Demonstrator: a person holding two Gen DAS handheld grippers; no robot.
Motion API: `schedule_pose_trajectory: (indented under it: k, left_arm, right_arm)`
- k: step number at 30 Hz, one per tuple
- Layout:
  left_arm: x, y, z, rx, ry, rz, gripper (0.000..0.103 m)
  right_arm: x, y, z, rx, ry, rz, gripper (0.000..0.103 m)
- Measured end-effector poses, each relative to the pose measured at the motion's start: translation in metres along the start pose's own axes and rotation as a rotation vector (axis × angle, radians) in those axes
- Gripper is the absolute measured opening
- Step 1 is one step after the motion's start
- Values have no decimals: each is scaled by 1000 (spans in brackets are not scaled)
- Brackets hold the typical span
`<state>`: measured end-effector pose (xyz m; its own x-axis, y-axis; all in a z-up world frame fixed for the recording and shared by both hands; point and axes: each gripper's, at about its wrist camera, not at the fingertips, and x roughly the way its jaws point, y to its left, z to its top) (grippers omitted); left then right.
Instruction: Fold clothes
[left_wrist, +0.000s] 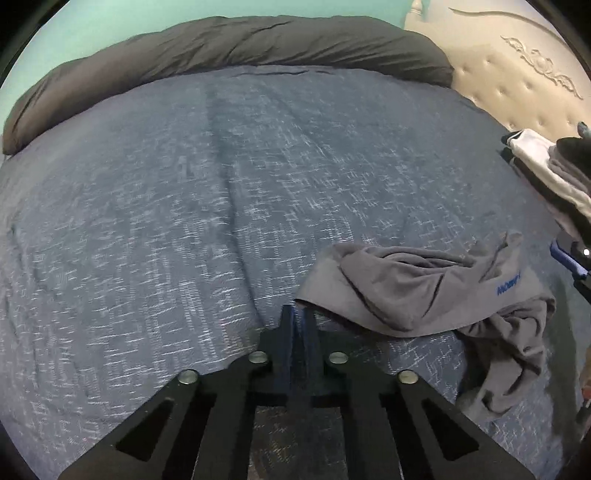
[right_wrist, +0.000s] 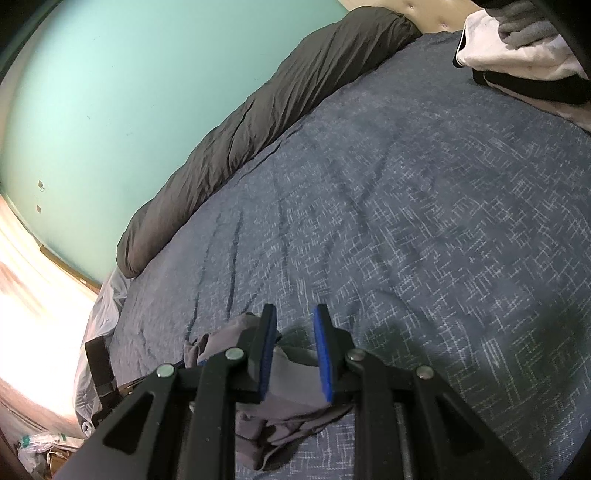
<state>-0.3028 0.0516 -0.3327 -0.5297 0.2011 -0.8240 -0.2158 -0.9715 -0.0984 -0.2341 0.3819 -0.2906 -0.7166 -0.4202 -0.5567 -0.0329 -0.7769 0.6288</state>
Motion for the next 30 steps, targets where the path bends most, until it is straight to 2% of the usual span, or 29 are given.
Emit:
schedule_pose_trajectory:
  k: [9,19,25,27,29,30]
  left_arm:
    - [4,-2,8,7,-22,-12,0]
    - [-34,5,10,30,-74,15,0]
    - [-24,0,6,80,-18,18,1]
    - [-19,-3,3,102,-5,32,3]
    - [-15,-2,2,98,-6,47,11]
    - [-14,1,2,87,-7,45,18]
  right_arm:
    - [0,-4,0,10,6,-4,20]
    - [2,-3,-2,9,14,4,20]
    - [-2,-3,-2,15,11,11,20]
    - [-3,-3,-3,13,9,11,21]
    - [-3,-4,-3,18,9,9,23]
    - [-3,-5,-2,22,9,8,24]
